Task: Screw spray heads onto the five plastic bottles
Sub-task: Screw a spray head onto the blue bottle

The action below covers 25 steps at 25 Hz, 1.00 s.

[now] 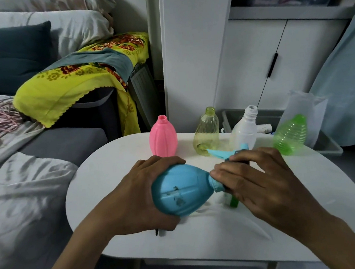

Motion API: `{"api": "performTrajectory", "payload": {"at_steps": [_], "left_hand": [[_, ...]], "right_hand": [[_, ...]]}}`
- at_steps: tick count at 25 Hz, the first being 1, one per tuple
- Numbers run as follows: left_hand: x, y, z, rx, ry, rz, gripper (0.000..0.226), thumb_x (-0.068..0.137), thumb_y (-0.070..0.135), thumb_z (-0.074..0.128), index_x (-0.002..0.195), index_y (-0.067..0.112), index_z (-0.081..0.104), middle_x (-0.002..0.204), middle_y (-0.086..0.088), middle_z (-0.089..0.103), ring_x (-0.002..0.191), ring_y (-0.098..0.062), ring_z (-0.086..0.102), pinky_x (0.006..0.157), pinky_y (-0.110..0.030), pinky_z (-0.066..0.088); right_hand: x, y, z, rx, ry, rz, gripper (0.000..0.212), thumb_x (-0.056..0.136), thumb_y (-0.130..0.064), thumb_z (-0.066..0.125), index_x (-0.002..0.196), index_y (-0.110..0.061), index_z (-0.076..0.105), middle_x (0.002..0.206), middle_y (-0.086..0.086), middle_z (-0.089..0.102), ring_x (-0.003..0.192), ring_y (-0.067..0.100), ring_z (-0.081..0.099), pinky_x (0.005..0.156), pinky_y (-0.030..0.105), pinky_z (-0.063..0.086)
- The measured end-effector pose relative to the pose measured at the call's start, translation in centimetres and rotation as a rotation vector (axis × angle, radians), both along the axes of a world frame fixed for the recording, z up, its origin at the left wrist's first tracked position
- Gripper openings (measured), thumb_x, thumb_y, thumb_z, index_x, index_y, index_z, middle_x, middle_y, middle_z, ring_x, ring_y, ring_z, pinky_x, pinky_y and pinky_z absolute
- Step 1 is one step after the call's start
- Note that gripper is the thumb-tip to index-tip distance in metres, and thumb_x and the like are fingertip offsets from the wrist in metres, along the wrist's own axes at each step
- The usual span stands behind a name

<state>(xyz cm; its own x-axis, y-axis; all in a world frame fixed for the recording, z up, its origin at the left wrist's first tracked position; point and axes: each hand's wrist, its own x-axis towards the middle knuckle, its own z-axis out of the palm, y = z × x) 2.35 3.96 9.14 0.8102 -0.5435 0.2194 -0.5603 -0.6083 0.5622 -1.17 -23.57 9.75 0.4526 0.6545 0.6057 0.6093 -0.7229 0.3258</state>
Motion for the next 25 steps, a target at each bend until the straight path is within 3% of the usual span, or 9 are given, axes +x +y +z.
{"api": "performTrajectory", "payload": {"at_steps": [4,9,13,16,18,20,21,23,25], "left_hand": [[-0.6,-0.6,0.4,0.056,-0.217,0.029,0.096,0.052,0.04,0.087,0.137,0.037,0.044,0.13,0.017,0.047,0.114,-0.014,0.043,0.089,-0.03,0.049],[-0.6,-1.7,0.4,0.098,-0.546,0.161,0.09,0.051,0.028,0.09,0.133,0.024,0.052,0.133,-0.01,0.054,0.119,-0.036,0.045,0.09,-0.051,0.049],[-0.4,-1.8,-0.1,0.112,-0.708,0.2,0.086,0.057,0.026,0.085,0.134,0.025,0.047,0.136,-0.015,0.05,0.123,-0.039,0.041,0.092,-0.053,0.044],[-0.6,-2.2,-0.5,0.13,-0.712,0.17,0.083,0.06,0.032,0.081,0.135,0.025,0.046,0.138,-0.012,0.048,0.123,-0.038,0.042,0.094,-0.052,0.045],[-0.8,-2.5,-0.5,0.071,-0.542,0.159,0.087,0.058,0.039,0.081,0.137,0.029,0.045,0.136,-0.003,0.052,0.12,-0.028,0.047,0.091,-0.045,0.05],[-1.0,-2.8,-0.3,-0.137,-0.147,0.137,0.086,0.057,0.048,0.083,0.133,0.04,0.044,0.126,0.014,0.057,0.109,-0.01,0.057,0.08,-0.032,0.057],[-0.9,-3.0,0.0,-0.282,0.102,0.093,0.082,0.058,0.049,0.084,0.13,0.043,0.046,0.119,0.016,0.062,0.102,-0.01,0.064,0.074,-0.03,0.06],[-0.8,-3.4,0.3,-0.486,0.505,-0.06,0.07,0.062,0.044,0.084,0.125,0.045,0.053,0.111,0.008,0.068,0.098,-0.017,0.07,0.071,-0.031,0.061],[-1.2,-4.0,0.4,-0.515,0.747,-0.194,0.057,0.066,0.043,0.078,0.12,0.044,0.061,0.113,0.004,0.071,0.102,-0.018,0.07,0.075,-0.028,0.057]], "right_hand": [[-0.1,0.4,0.1,0.099,0.085,0.005,0.024,0.091,-0.027,0.066,0.111,-0.014,0.064,0.1,0.001,0.074,0.088,0.021,0.059,0.086,0.037,0.036],[-1.0,1.9,0.0,0.819,0.796,-0.049,0.021,0.077,-0.042,0.073,0.093,-0.029,0.067,0.082,-0.011,0.07,0.076,0.006,0.063,0.066,0.018,0.047],[-0.5,2.0,0.4,1.298,1.345,-0.06,0.029,0.067,-0.045,0.077,0.074,-0.018,0.071,0.066,0.004,0.069,0.058,0.01,0.062,0.054,0.02,0.047],[-0.3,1.7,1.2,1.474,1.626,-0.106,0.036,0.057,-0.036,0.087,0.074,-0.008,0.073,0.065,0.014,0.066,0.054,0.016,0.061,0.048,0.024,0.047],[0.2,1.1,1.3,1.507,1.683,-0.11,0.051,0.07,-0.052,0.075,0.088,-0.004,0.075,0.079,0.021,0.071,0.066,0.025,0.065,0.054,0.032,0.049],[0.9,0.5,1.1,1.649,1.688,0.073,0.067,0.084,-0.064,0.05,0.105,-0.005,0.073,0.099,0.02,0.072,0.084,0.031,0.065,0.069,0.042,0.047],[1.1,0.6,1.0,1.718,1.672,0.222,0.066,0.089,-0.063,0.043,0.113,-0.008,0.071,0.11,0.016,0.071,0.095,0.031,0.065,0.078,0.044,0.046],[1.1,1.0,0.9,1.797,1.589,0.47,0.052,0.094,-0.047,0.05,0.127,-0.011,0.064,0.132,0.012,0.064,0.117,0.029,0.061,0.093,0.044,0.046],[0.9,1.6,0.7,1.823,1.535,0.592,0.049,0.088,-0.036,0.068,0.129,-0.009,0.064,0.136,0.015,0.062,0.126,0.029,0.057,0.099,0.041,0.048]]}}
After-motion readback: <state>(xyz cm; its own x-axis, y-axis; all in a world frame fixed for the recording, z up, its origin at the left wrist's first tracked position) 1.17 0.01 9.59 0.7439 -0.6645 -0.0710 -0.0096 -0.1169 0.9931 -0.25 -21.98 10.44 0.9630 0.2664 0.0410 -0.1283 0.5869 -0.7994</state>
